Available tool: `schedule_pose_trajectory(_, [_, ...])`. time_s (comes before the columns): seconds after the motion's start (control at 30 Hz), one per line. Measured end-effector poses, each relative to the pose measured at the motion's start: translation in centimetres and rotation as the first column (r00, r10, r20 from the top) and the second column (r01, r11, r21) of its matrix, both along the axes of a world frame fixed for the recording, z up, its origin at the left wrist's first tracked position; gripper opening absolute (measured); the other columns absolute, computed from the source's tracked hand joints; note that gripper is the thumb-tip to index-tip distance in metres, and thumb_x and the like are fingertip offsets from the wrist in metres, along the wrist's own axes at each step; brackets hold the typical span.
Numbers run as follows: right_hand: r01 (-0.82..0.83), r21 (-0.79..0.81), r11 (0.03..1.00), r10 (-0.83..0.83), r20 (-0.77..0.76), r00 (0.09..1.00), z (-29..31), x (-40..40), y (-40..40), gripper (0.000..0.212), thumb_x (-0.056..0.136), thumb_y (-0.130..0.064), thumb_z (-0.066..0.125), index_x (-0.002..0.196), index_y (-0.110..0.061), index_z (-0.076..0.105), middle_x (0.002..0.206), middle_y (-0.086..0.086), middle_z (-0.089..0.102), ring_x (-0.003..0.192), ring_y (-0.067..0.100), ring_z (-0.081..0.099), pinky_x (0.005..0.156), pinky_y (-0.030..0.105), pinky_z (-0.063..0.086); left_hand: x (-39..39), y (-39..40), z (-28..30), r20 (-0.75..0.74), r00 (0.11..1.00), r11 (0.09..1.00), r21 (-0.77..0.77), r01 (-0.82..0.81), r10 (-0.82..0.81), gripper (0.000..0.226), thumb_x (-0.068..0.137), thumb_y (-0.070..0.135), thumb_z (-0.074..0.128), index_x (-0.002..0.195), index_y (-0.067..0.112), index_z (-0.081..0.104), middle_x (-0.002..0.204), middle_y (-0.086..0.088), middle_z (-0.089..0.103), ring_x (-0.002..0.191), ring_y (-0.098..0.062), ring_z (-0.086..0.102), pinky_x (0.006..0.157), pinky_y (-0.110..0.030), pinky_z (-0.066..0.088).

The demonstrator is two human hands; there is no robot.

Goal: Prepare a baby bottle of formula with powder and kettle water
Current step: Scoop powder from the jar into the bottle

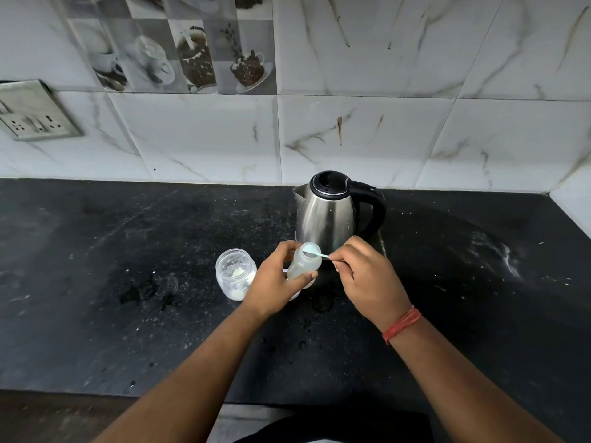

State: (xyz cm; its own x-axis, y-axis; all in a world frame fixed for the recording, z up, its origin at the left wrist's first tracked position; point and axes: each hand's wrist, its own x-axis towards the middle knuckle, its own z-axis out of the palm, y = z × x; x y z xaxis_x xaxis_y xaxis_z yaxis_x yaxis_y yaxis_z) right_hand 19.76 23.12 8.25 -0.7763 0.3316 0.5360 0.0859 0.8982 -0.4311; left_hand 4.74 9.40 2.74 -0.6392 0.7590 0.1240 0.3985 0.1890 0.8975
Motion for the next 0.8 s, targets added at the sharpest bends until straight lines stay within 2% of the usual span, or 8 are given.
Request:
schedule_pose_trajectory(0.07, [0.014, -0.022, 1.0, -0.014, -0.02, 1.0, -0.1, 0.1, 0.0, 0.011, 0.088, 0.002, 0.065, 0.088, -0.008, 0.069, 0.086, -0.002, 0.059, 0.072, 0.013, 0.058, 0.064, 0.031, 0.052, 0.1, -0.1, 0.0, -0.003, 1.0, 1.0, -0.003, 0.002, -0.002, 0.052, 0.084, 0.029, 0.084, 0.118, 0.049, 0.05, 0.119, 0.03, 0.062, 0.116, 0.0, 0.061, 0.097, -0.043, 0.057])
schedule_pose_trajectory(0.2, [0.045, -0.081, 0.996, -0.051, -0.072, 0.996, -0.1, 0.4, -0.3, 0.014, 0.086, 0.005, 0.067, 0.087, -0.008, 0.07, 0.085, -0.003, 0.06, 0.072, 0.013, 0.06, 0.063, 0.035, 0.054, 0.4, 0.2, -0.3, 0.003, 1.0, 1.0, 0.007, -0.001, 0.001, 0.052, 0.084, 0.027, 0.084, 0.121, 0.042, 0.05, 0.118, 0.026, 0.064, 0.115, 0.001, 0.061, 0.098, -0.041, 0.056])
schedule_pose_trajectory(0.33, [0.084, -0.279, 0.956, -0.129, -0.146, 0.981, -0.2, 0.6, -0.5, 0.013, 0.087, 0.005, 0.068, 0.086, -0.007, 0.071, 0.087, -0.003, 0.063, 0.073, 0.013, 0.069, 0.066, 0.036, 0.06, 0.3, 0.7, -1.0, 0.041, 0.999, 1.0, 0.001, 0.009, -0.009, 0.053, 0.085, 0.028, 0.083, 0.127, 0.029, 0.052, 0.122, 0.02, 0.065, 0.116, -0.002, 0.062, 0.102, -0.038, 0.054])
schedule_pose_trajectory(0.4, [0.127, -0.495, 0.86, -0.231, -0.155, 0.96, -0.3, 0.7, -0.3, 0.015, 0.088, 0.007, 0.067, 0.085, -0.007, 0.071, 0.087, 0.002, 0.067, 0.069, 0.013, 0.073, 0.067, 0.035, 0.062, 0.2, 0.9, -1.4, 0.05, 0.999, 1.0, -0.016, 0.005, -0.004, 0.053, 0.085, 0.027, 0.083, 0.129, 0.026, 0.052, 0.122, 0.019, 0.065, 0.115, 0.0, 0.062, 0.105, -0.031, 0.051])
schedule_pose_trajectory(0.47, [0.14, -0.729, 0.67, -0.332, -0.126, 0.935, -0.5, 1.0, 0.0, 0.015, 0.089, 0.007, 0.067, 0.086, -0.007, 0.071, 0.085, 0.013, 0.071, 0.068, 0.018, 0.075, 0.069, 0.035, 0.062, 0.2, 1.2, -1.5, 0.042, 0.999, 0.998, -0.053, 0.016, -0.014, 0.052, 0.086, 0.025, 0.081, 0.128, 0.033, 0.051, 0.12, 0.021, 0.065, 0.112, 0.003, 0.061, 0.1, -0.023, 0.049])
schedule_pose_trajectory(0.57, [0.11, -0.899, 0.424, -0.413, -0.084, 0.907, -0.8, 1.7, 0.5, 0.008, 0.092, 0.003, 0.067, 0.092, -0.004, 0.07, 0.083, 0.02, 0.073, 0.07, 0.025, 0.076, 0.07, 0.034, 0.062, 0.2, 1.7, -2.2, 0.041, 0.998, 0.993, -0.11, 0.04, -0.036, 0.05, 0.085, 0.025, 0.08, 0.122, 0.046, 0.053, 0.118, 0.02, 0.065, 0.11, 0.003, 0.061, 0.095, -0.021, 0.048])
schedule_pose_trajectory(0.7, [0.109, -0.943, 0.313, -0.445, -0.044, 0.894, -1.1, 2.6, 0.8, 0.005, 0.093, 0.003, 0.067, 0.095, -0.001, 0.069, 0.088, 0.025, 0.072, 0.072, 0.025, 0.076, 0.062, 0.021, 0.057, 0.4, 2.7, -3.2, 0.072, 0.996, 0.984, -0.169, 0.063, -0.052, 0.049, 0.08, 0.031, 0.078, 0.124, 0.04, 0.058, 0.115, 0.017, 0.068, 0.107, 0.003, 0.062, 0.095, -0.026, 0.047])
schedule_pose_trajectory(0.8, [0.127, -0.95, 0.286, -0.459, -0.019, 0.888, -1.7, 3.1, 1.0, 0.005, 0.093, 0.004, 0.066, 0.095, 0.0, 0.069, 0.089, 0.025, 0.07, 0.073, 0.025, 0.075, 0.063, 0.021, 0.058, 0.8, 3.8, -3.9, 0.08, 0.994, 0.975, -0.202, 0.095, -0.08, 0.046, 0.085, 0.014, 0.079, 0.125, 0.025, 0.059, 0.109, 0.013, 0.068, 0.093, 0.014, 0.06, 0.084, -0.007, 0.042])
